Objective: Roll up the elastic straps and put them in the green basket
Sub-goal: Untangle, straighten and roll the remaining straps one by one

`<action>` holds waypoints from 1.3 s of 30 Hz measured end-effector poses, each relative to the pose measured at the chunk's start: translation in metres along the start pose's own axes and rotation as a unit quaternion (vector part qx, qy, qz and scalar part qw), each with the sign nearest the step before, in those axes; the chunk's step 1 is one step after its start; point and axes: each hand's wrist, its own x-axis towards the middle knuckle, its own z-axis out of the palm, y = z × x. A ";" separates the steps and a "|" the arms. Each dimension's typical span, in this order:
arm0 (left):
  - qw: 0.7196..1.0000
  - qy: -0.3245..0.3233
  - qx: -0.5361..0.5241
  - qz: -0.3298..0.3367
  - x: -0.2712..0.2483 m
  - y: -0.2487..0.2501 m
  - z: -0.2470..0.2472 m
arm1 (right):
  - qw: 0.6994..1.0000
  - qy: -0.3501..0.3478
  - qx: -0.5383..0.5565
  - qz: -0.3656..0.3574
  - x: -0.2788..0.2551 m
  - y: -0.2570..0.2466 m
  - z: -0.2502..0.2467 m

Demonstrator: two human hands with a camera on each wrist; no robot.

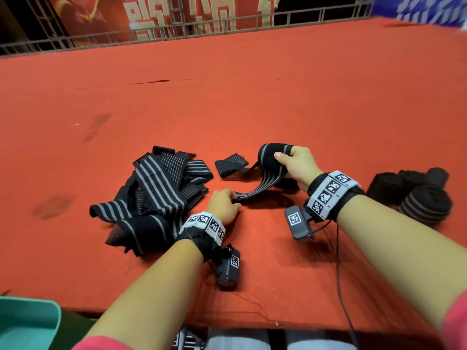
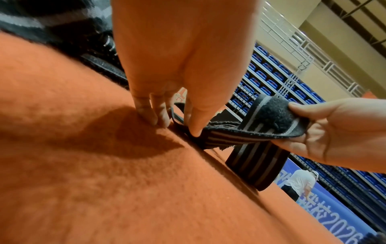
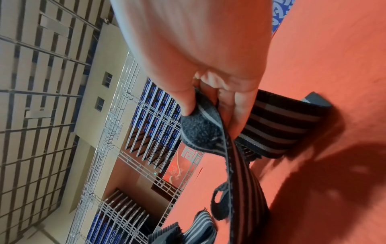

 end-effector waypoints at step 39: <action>0.795 -0.171 -0.573 -0.102 -0.043 0.076 -0.060 | 0.900 -0.374 -0.207 -0.092 -0.055 -0.060 -0.031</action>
